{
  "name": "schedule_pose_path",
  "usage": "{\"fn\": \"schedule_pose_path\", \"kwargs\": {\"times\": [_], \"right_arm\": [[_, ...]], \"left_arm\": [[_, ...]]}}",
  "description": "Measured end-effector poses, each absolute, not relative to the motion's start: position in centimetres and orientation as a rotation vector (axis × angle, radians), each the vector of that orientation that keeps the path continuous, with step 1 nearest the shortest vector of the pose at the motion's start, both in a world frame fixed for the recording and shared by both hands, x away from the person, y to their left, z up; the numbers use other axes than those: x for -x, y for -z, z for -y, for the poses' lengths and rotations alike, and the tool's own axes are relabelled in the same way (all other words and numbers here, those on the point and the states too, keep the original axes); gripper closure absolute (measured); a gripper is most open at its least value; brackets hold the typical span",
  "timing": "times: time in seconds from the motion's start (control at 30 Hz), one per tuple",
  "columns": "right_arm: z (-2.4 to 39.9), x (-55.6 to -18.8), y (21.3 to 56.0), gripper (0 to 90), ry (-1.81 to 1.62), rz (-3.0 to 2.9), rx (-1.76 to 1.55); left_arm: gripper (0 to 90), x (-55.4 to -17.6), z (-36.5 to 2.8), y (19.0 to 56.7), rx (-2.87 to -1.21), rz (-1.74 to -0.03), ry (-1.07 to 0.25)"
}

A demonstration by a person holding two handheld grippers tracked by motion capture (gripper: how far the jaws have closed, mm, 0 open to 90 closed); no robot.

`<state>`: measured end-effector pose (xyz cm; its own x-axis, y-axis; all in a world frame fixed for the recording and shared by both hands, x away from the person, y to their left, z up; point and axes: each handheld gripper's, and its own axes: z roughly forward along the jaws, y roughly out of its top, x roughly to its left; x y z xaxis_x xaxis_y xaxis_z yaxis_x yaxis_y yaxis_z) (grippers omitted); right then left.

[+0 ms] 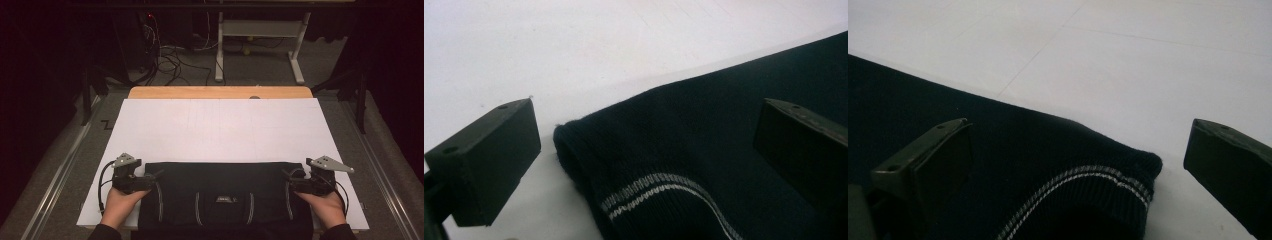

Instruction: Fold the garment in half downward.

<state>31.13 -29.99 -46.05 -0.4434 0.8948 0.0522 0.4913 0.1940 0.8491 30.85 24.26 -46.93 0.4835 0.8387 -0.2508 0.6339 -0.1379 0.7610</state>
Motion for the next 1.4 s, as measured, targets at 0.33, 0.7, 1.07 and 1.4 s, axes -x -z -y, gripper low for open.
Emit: {"fn": "schedule_pose_path", "kwargs": {"times": [0.33,0.7,1.07,1.4], "right_arm": [[30.1,-31.3,46.6,7.1,-1.073,-2.06,-1.326],[30.8,-31.9,47.2,24.0,-1.012,-2.099,-1.428],[30.3,-31.6,47.2,46.3,-1.013,-2.155,-1.395],[30.0,-31.3,47.2,74.6,-1.08,-2.217,-1.368]], "left_arm": [[6.9,-31.3,-24.2,47.7,-1.942,-1.301,-0.253],[19.0,-31.1,-23.5,48.3,-1.995,-1.333,-0.336],[43.6,-30.7,-23.4,48.3,-1.995,-1.296,-0.326],[66.2,-30.5,-23.2,48.4,-1.989,-1.246,-0.268]]}}
